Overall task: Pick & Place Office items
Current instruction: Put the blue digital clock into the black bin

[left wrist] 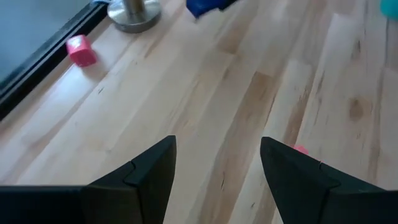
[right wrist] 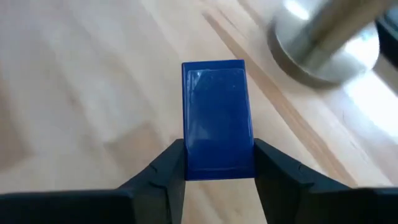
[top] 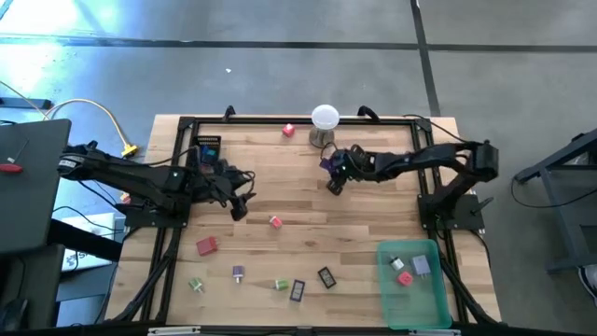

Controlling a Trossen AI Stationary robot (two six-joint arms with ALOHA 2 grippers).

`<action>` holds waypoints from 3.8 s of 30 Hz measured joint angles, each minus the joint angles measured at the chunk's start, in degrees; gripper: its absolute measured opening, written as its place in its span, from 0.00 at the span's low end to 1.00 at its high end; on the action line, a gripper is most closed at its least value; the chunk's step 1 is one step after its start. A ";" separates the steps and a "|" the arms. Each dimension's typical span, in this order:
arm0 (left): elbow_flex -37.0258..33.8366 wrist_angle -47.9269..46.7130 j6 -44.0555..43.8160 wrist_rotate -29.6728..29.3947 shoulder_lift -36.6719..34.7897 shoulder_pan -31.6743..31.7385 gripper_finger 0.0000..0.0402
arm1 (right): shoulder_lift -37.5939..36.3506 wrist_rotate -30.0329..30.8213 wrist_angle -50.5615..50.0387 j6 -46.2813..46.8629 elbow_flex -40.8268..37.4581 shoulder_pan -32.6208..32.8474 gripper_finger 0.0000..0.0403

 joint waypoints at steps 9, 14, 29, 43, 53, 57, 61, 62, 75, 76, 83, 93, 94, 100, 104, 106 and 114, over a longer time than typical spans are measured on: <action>-0.02 13.73 20.62 -0.51 7.38 -5.28 0.56 | -7.37 -1.92 3.45 3.47 0.10 15.10 0.35; -0.02 25.02 39.61 -0.54 13.03 -8.19 0.56 | -7.70 -9.05 8.44 4.64 0.13 20.30 0.35; 0.04 57.01 77.82 -0.52 29.44 -11.94 0.56 | -7.73 -14.39 15.37 5.77 0.13 23.89 0.35; 0.04 68.81 92.39 -1.18 34.44 -11.48 0.48 | -7.73 -16.05 16.29 6.46 0.15 23.82 0.35; 0.04 68.86 92.30 -1.11 34.44 -10.70 0.23 | -7.73 -16.06 16.29 6.48 0.15 23.82 0.35; 0.04 68.85 92.30 -1.01 34.44 -10.72 0.13 | -7.74 -17.45 16.31 6.65 0.15 23.81 0.35; 0.04 68.78 92.25 -1.04 34.44 -10.70 0.12 | -7.74 -17.01 16.36 7.21 0.15 23.82 0.45; 0.04 68.55 92.18 -1.10 34.42 -10.76 0.12 | -7.74 -16.20 16.35 8.06 0.15 23.82 0.51; 0.02 64.58 66.70 -17.05 33.96 -12.47 0.12 | -9.66 -9.13 15.44 3.04 0.17 23.97 0.95; 0.02 63.14 65.78 -18.51 33.96 -12.51 0.12 | -10.23 -7.81 15.31 2.96 0.17 24.13 0.94; 0.00 43.68 46.62 -18.72 30.85 -12.89 0.12 | -14.36 4.69 9.97 1.96 0.22 26.60 0.89; -0.02 11.73 12.93 -23.94 11.44 -13.19 0.12 | -14.10 8.72 7.95 2.08 0.22 28.34 0.89; -0.02 8.70 9.12 -26.60 9.05 -13.13 0.12 | -14.08 8.78 7.76 2.08 0.22 28.31 0.89; 0.00 -9.88 -17.71 -36.24 -0.79 -10.76 0.12 | -14.08 8.72 7.94 2.08 0.22 28.37 0.90; 0.00 -22.50 -32.44 -35.38 -2.60 -5.60 0.12 | -14.08 8.74 7.78 2.11 0.22 28.32 0.90; 0.00 -28.79 -38.66 -34.42 -2.30 -2.31 0.12 | -14.08 8.73 7.72 2.11 0.20 28.33 0.90; 0.00 -39.60 -51.45 -31.00 -1.47 10.23 0.12 | -14.08 8.72 6.93 2.13 0.20 28.35 0.90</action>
